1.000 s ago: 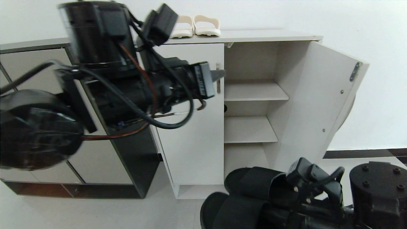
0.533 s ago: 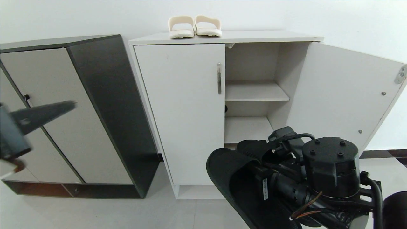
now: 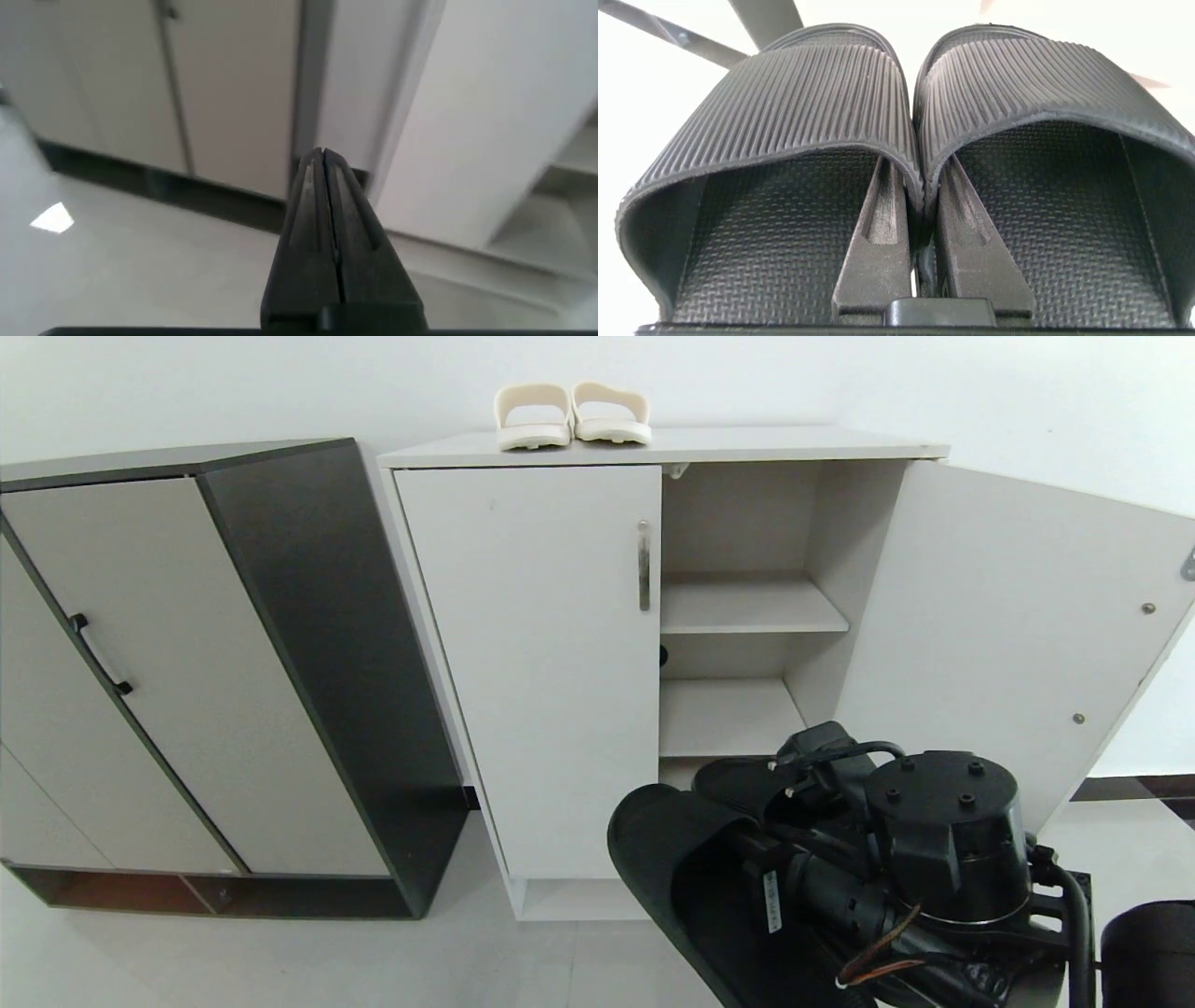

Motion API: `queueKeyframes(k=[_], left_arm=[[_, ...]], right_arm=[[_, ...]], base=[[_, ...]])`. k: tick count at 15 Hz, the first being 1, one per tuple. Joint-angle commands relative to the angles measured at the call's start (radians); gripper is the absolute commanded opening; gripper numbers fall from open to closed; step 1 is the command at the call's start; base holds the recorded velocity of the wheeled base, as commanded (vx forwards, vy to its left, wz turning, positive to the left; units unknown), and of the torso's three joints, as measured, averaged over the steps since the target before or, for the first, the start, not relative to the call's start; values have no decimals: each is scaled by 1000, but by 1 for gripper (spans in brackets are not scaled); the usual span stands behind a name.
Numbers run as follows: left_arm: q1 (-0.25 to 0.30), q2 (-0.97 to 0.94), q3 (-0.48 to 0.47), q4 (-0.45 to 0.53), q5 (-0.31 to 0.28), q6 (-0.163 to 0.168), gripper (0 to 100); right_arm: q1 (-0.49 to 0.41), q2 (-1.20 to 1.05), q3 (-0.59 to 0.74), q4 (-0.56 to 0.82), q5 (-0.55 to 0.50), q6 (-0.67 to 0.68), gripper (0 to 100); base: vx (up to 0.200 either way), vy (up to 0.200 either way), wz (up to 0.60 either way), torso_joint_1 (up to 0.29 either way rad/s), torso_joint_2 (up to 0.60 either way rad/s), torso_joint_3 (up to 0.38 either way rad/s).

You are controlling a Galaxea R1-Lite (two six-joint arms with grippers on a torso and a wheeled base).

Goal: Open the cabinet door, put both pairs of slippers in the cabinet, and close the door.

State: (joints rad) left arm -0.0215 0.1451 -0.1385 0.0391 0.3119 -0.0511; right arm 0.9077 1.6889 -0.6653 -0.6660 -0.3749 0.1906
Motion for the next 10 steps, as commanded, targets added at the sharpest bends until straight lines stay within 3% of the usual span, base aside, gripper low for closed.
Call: queueKeyframes(k=[1, 2, 3, 4, 5, 10], left_arm=[[20, -144, 134, -65, -119, -12, 0], [20, -144, 139, -79, -191, -35, 0], [20, -144, 139, -77, -220, -29, 0], [20, -144, 139, -70, -274, 39, 0], [20, -142, 137, -21, -356, 73, 0], [18, -142, 139, -39, -341, 60, 0]], right_arm=[[2, 2, 4, -1, 1, 0, 0], [4, 3, 4, -1, 2, 0, 0], [8, 3, 7, -1, 2, 0, 0], [17, -5, 15, -11, 2, -2, 0], [17, -5, 20, -32, 4, -2, 0], [19, 20, 35, -86, -7, -23, 0]], base=[[0, 0, 0, 0, 0, 0], [0, 0, 0, 0, 0, 0], [0, 0, 0, 0, 0, 0], [0, 0, 0, 0, 0, 0], [0, 0, 0, 0, 0, 0], [0, 0, 0, 0, 0, 0]])
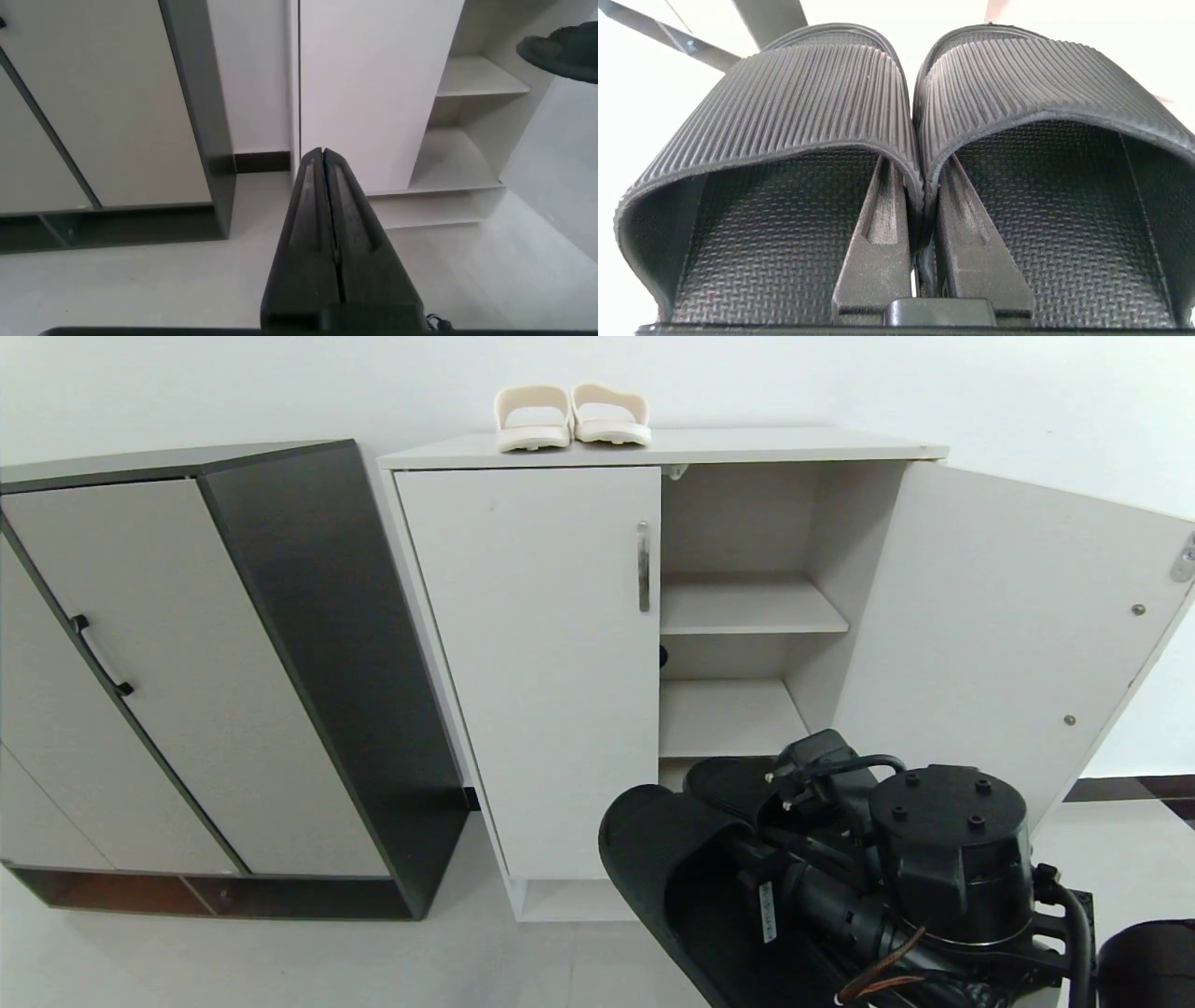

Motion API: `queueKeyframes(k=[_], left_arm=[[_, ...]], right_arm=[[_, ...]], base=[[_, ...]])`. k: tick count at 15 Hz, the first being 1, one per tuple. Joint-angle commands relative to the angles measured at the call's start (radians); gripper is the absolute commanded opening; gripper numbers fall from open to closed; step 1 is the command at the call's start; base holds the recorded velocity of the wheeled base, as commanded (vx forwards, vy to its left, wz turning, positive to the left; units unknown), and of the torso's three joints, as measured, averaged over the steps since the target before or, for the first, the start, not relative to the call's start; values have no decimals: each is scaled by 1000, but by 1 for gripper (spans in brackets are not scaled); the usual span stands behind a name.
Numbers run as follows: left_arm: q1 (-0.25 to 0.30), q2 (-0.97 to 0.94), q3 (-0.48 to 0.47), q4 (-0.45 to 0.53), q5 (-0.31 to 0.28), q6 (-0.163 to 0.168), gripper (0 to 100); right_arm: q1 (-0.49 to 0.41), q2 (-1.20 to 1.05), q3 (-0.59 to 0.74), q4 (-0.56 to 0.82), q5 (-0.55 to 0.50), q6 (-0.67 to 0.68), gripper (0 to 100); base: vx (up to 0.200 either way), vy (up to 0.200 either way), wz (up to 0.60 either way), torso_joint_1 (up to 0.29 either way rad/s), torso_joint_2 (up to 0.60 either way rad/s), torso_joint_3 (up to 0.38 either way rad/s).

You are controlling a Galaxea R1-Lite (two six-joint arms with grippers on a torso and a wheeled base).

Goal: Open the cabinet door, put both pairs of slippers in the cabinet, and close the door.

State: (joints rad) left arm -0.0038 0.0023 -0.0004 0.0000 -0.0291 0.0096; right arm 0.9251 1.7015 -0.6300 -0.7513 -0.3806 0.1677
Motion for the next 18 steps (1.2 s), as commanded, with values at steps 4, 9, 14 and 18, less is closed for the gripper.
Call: queueKeyframes(k=[4, 9, 14, 18], left_arm=[[1, 1, 0, 0, 0, 4, 0], [1, 1, 0, 0, 0, 1, 0], [1, 1, 0, 0, 0, 0, 0], [1, 1, 0, 0, 0, 0, 0]], right_arm=[[-3, 43, -50, -39, -29, 0, 0], [-20, 110, -158, -39, -173, 18, 0], [-61, 198, -234, -43, -196, 47, 0], [-144, 353, -347, -117, -195, 41, 0]], base=[[-50, -50, 0, 1, 1, 1], [-200, -200, 0, 4, 4, 2], [-40, -40, 0, 0, 0, 0], [0, 0, 0, 0, 0, 0]])
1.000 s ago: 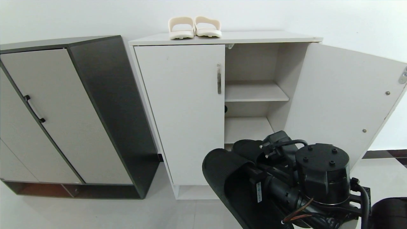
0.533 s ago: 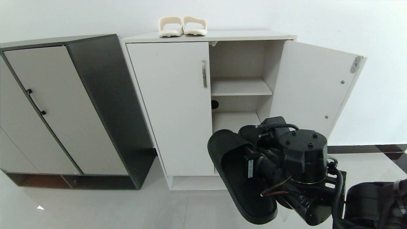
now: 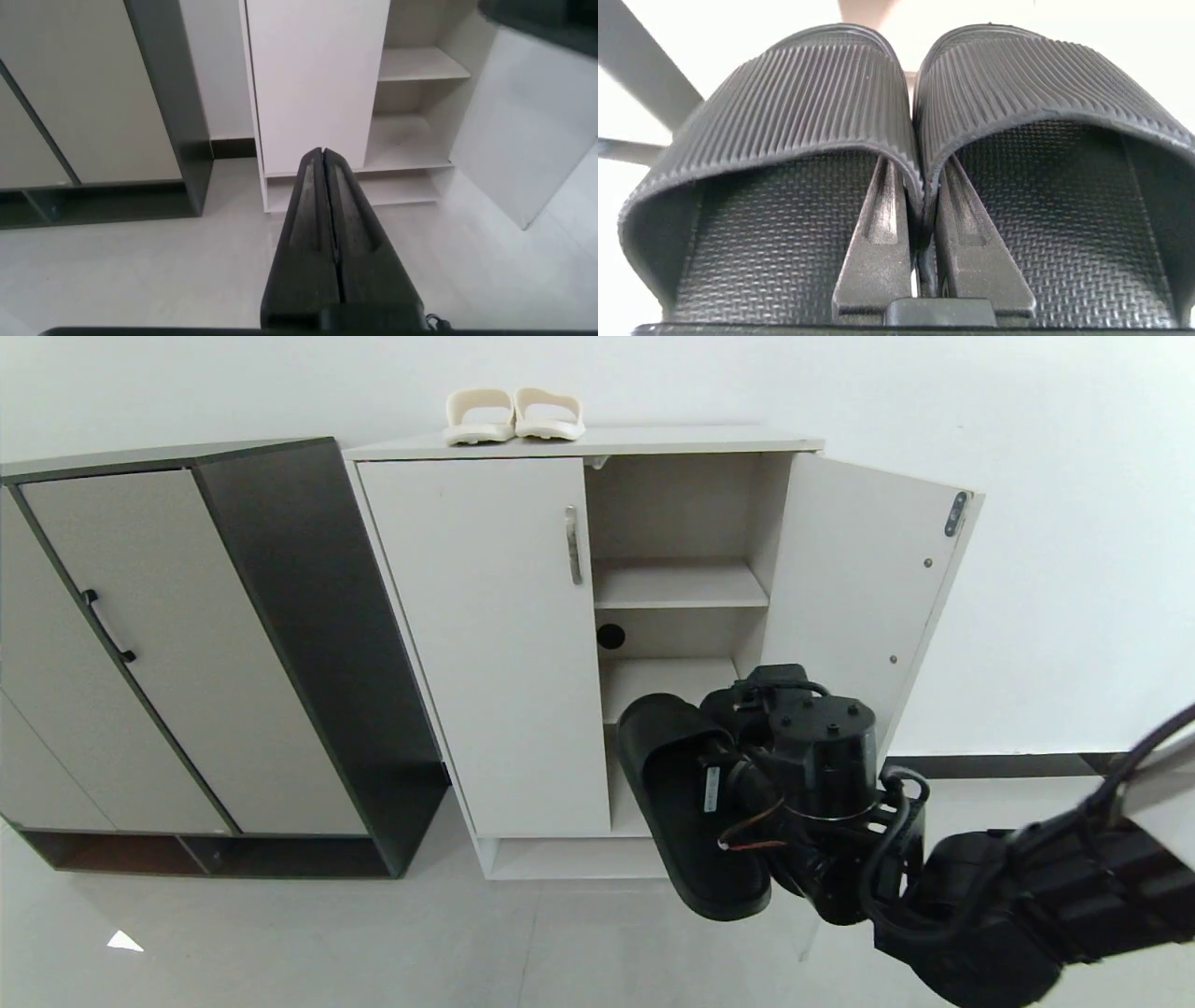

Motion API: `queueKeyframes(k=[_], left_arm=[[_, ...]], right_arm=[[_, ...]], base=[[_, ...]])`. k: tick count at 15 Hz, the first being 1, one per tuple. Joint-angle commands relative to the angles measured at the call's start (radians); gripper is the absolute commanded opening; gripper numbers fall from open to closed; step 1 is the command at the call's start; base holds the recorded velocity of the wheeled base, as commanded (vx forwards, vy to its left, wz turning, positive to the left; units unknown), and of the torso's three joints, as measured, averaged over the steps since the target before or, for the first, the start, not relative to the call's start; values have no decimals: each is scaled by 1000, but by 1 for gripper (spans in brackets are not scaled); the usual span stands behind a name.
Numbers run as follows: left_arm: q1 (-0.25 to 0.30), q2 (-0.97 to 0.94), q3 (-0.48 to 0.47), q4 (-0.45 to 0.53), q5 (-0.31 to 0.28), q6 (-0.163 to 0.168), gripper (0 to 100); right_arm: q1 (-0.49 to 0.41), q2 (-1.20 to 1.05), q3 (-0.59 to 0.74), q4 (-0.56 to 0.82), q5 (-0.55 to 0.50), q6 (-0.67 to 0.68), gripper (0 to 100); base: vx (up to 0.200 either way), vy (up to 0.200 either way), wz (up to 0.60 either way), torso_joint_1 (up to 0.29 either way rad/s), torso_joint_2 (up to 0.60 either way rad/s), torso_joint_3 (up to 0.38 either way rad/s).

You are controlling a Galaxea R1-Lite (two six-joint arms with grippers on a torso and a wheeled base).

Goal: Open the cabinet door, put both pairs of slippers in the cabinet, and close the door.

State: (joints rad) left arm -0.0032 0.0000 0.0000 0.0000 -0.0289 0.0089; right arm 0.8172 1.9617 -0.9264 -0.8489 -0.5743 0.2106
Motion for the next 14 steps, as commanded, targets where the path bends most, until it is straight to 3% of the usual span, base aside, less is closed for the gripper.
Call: queueKeyframes(k=[1, 7, 14], left_arm=[[0, 3, 0, 0, 0, 0, 0], [0, 3, 0, 0, 0, 0, 0], [0, 3, 0, 0, 0, 0, 0]], right_arm=[[-63, 123, -80, -27, -3, -4, 0], [-188, 198, -178, -29, 8, -37, 0], [-234, 217, -190, -29, 11, -39, 0]], base=[[0, 0, 0, 0, 0, 0], [0, 0, 0, 0, 0, 0], [0, 0, 0, 0, 0, 0]])
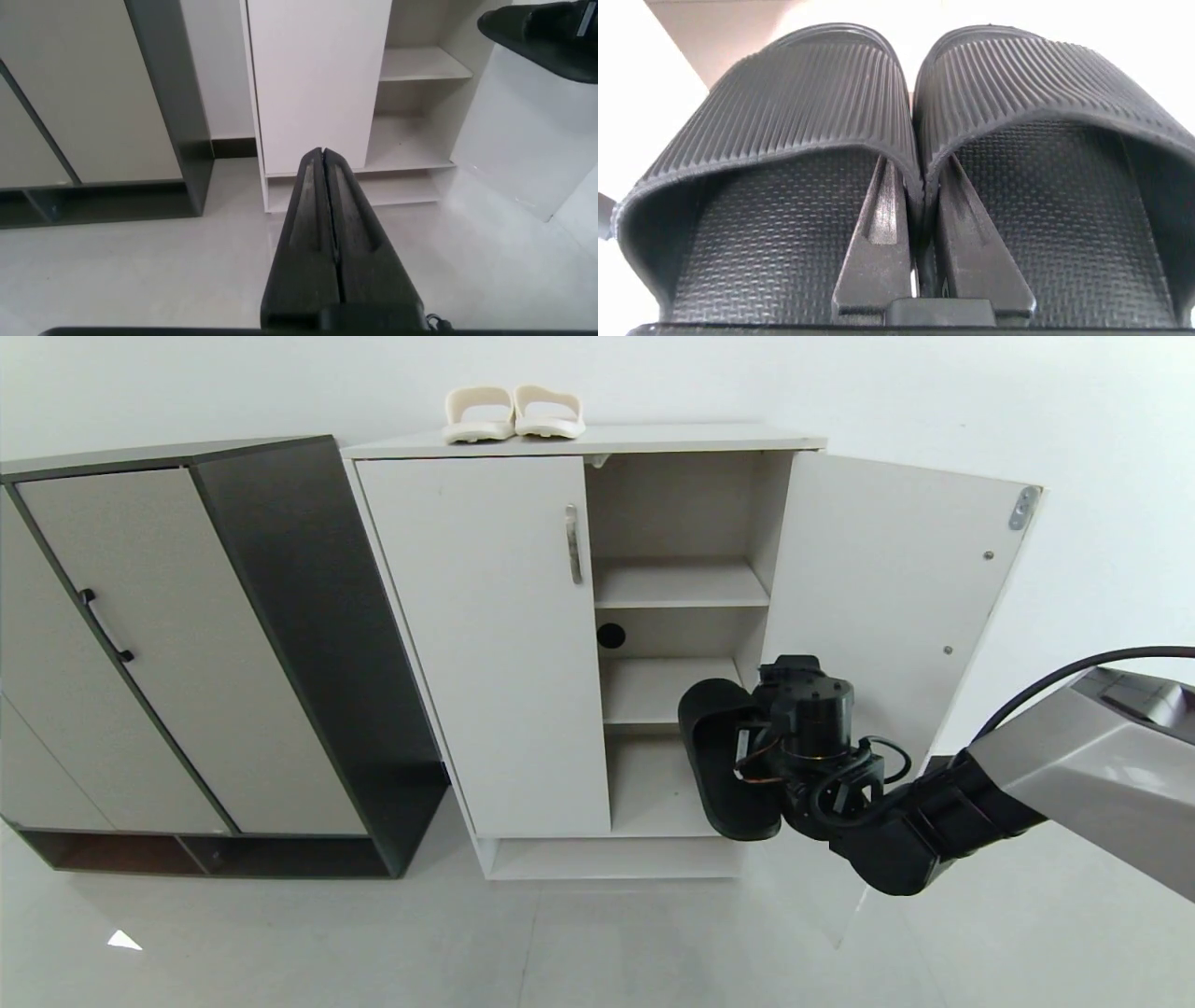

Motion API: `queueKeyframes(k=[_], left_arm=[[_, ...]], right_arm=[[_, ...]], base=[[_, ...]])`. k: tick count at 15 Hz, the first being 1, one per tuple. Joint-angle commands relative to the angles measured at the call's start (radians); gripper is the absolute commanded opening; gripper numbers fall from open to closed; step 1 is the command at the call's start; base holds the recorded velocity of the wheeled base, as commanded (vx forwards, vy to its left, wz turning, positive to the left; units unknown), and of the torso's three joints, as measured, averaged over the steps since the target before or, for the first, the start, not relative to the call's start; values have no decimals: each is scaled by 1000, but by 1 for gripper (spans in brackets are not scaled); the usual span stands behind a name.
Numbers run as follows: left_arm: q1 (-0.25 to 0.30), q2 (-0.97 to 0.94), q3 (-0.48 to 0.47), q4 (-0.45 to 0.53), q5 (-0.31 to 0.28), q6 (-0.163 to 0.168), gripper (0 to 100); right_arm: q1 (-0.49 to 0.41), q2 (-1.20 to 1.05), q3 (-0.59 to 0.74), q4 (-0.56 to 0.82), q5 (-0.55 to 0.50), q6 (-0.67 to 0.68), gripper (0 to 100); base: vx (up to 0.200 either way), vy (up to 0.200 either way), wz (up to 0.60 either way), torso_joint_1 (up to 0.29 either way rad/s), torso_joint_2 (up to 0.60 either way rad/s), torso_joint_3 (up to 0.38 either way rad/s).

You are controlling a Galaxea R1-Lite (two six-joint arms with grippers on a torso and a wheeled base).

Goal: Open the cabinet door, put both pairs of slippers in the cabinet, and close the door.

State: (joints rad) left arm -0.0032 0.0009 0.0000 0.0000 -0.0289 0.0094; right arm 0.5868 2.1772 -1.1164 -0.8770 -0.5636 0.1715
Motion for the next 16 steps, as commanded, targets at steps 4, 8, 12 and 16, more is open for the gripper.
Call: queueKeyframes(k=[4, 8, 12, 16], left_arm=[[0, 2, 0, 0, 0, 0, 0], [0, 2, 0, 0, -2, 0, 0], [0, 2, 0, 0, -2, 1, 0], [0, 2, 0, 0, -2, 1, 0]], right_arm=[[-1, -4, 10, -2, 2, -7, 0], [107, -53, 142, -59, 4, -33, 0], [173, -16, 190, -62, 5, -23, 0], [163, -1, 187, -71, 5, -20, 0]], base=[[0, 0, 0, 0, 0, 0], [0, 0, 0, 0, 0, 0], [0, 0, 0, 0, 0, 0], [150, 0, 0, -2, 2, 1]])
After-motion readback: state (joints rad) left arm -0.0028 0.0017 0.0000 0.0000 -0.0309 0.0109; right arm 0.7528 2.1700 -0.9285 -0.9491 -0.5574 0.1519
